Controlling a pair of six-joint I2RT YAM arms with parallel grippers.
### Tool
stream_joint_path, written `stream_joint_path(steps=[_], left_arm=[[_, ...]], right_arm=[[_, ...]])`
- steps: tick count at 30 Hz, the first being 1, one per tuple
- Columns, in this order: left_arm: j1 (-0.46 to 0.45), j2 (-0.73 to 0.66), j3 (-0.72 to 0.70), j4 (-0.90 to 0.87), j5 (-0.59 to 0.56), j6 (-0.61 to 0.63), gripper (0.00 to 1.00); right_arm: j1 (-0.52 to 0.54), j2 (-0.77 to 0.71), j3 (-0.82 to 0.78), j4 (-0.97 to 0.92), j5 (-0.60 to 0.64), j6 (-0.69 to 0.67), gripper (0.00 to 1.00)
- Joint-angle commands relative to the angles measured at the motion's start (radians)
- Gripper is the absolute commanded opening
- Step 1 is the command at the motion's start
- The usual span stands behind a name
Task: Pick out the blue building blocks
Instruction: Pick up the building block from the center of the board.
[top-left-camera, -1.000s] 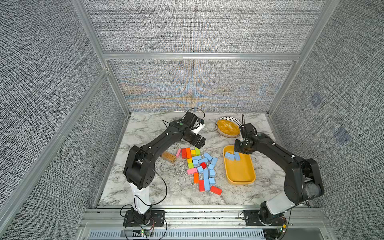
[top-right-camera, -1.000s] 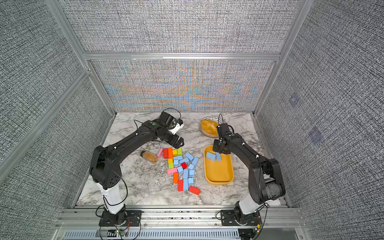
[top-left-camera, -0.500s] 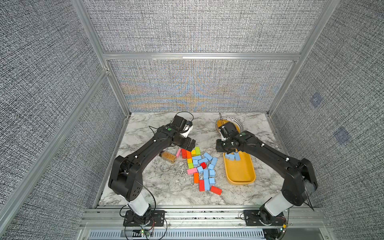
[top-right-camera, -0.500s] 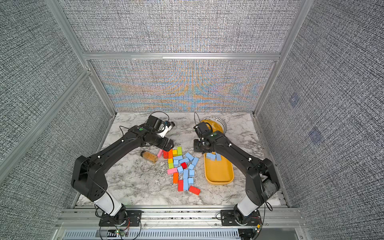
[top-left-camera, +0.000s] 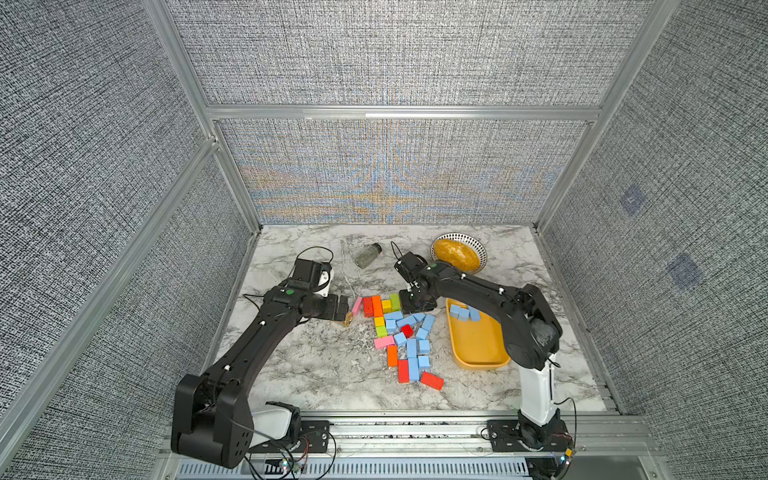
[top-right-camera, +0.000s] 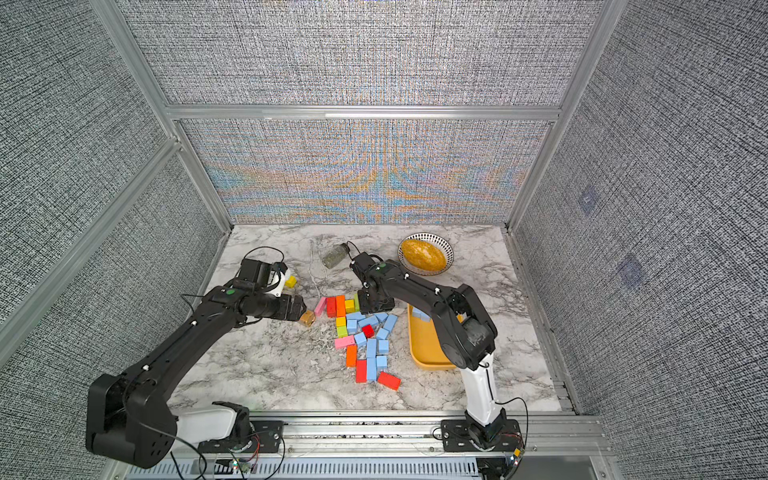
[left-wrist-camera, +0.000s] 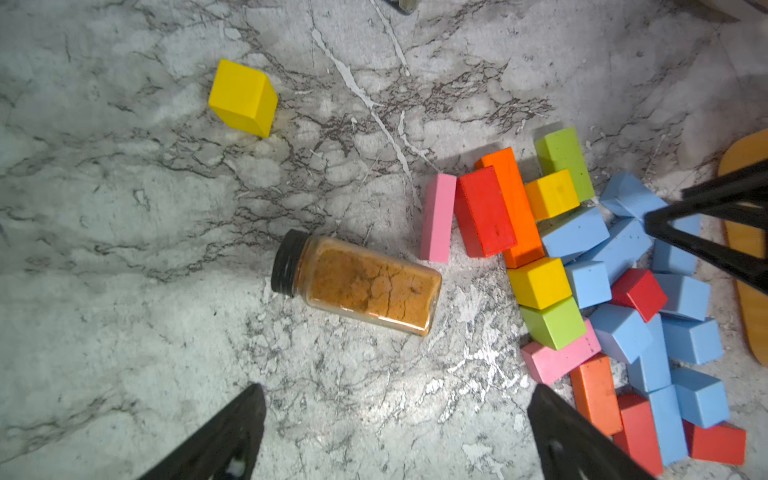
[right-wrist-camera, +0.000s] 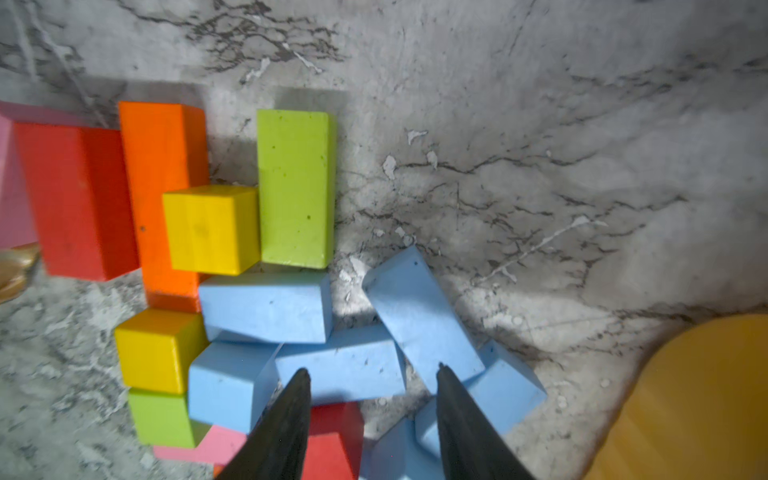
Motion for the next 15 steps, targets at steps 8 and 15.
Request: stream_joint_path(steps=[8,15], left_arm=[[0.056,-0.055,-0.045,0.074,0.068,-0.072,1.0],[0.062,-0.043,-0.047,0.092,0.076,-0.076,1.0]], right_arm=[[-0.056,0.075,0.032,-0.003,-0.001,-0.048,0.52],[-0.054,0.081,0.017,0.006,-0.034,-0.065,0.52]])
